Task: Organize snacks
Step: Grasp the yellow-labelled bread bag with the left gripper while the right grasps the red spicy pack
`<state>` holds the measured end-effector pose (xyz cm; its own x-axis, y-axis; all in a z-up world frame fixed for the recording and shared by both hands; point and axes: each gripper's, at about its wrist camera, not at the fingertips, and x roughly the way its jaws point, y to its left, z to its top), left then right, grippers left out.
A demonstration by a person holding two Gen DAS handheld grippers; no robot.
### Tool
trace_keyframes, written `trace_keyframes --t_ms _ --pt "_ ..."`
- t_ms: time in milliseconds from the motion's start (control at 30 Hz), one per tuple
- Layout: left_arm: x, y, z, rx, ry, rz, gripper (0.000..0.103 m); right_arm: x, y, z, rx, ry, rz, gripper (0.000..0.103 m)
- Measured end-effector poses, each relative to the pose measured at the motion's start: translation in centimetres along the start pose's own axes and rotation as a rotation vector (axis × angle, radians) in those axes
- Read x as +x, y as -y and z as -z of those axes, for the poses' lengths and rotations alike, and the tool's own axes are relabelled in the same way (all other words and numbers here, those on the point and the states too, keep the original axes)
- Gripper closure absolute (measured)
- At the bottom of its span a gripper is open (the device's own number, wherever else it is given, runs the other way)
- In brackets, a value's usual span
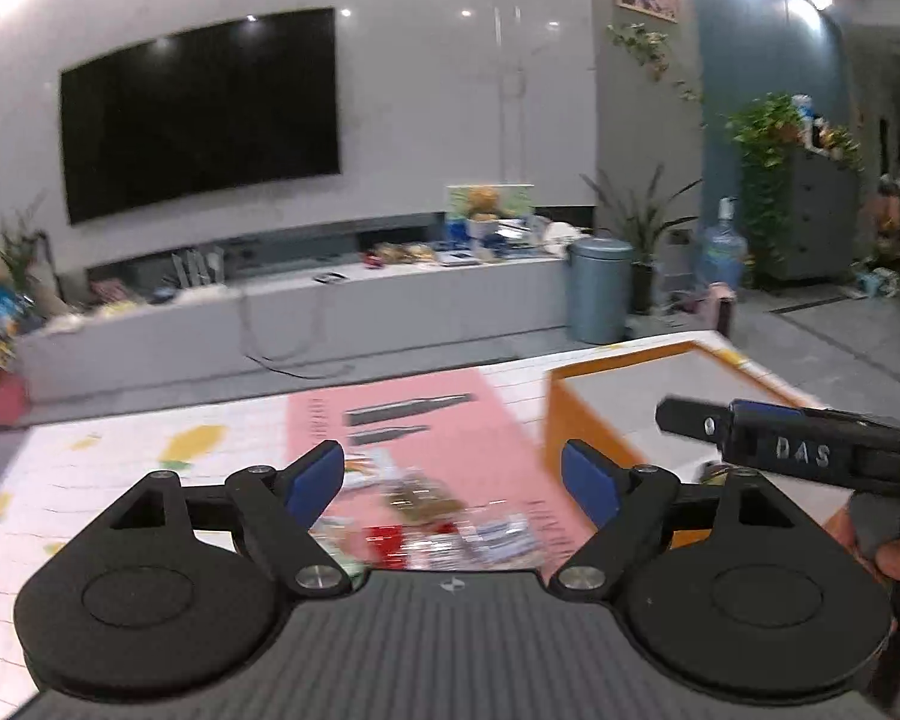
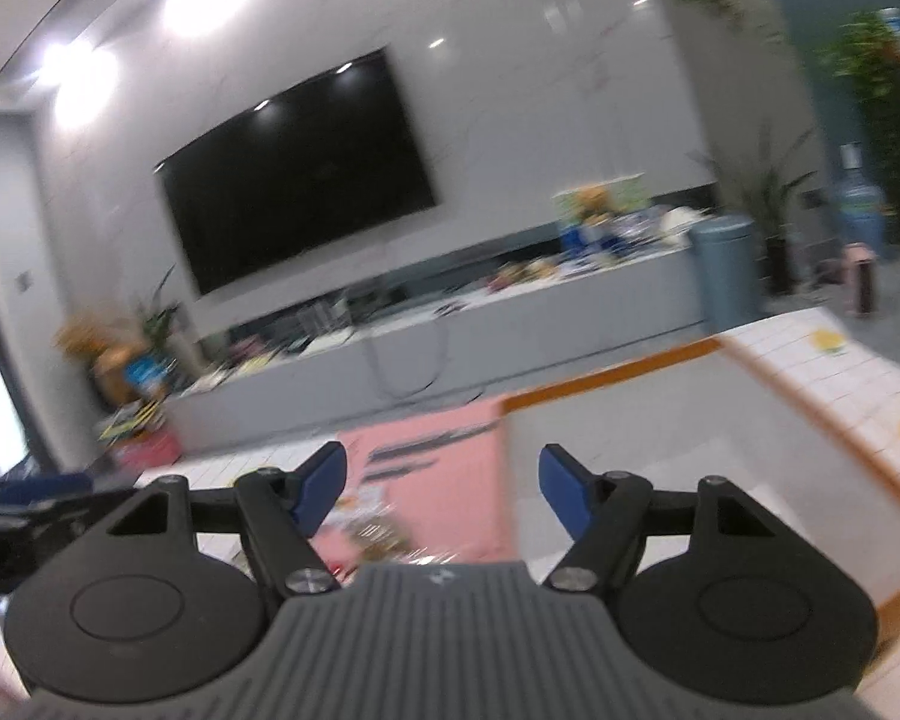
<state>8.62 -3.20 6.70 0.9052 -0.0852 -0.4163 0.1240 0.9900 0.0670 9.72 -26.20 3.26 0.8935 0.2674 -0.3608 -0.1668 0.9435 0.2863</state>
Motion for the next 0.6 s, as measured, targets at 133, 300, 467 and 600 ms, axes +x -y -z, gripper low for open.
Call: trace_keyframes --t_ms 133,300,467,600 --pt "0.1 -1.5 1.7 0.003 -0.006 -0.060 0.004 2.1 -3.0 2.3 -0.118 -0.086 -0.033 0.033" --pt "1.8 -4.4 3.5 -0.087 -0.087 -0.044 0.004 4.3 -5.6 4.7 -0.228 -0.164 -0.047 0.032" --pt "3.2 -8.0 6.0 -0.178 -0.154 -0.081 0.004 6.6 -7.5 7.0 -0.325 -0.234 -0.045 0.026" --pt "3.6 -10.6 6.6 -0.236 -0.186 -0.100 0.004 8.2 -8.0 8.8 -0.298 -0.285 -0.039 0.023"
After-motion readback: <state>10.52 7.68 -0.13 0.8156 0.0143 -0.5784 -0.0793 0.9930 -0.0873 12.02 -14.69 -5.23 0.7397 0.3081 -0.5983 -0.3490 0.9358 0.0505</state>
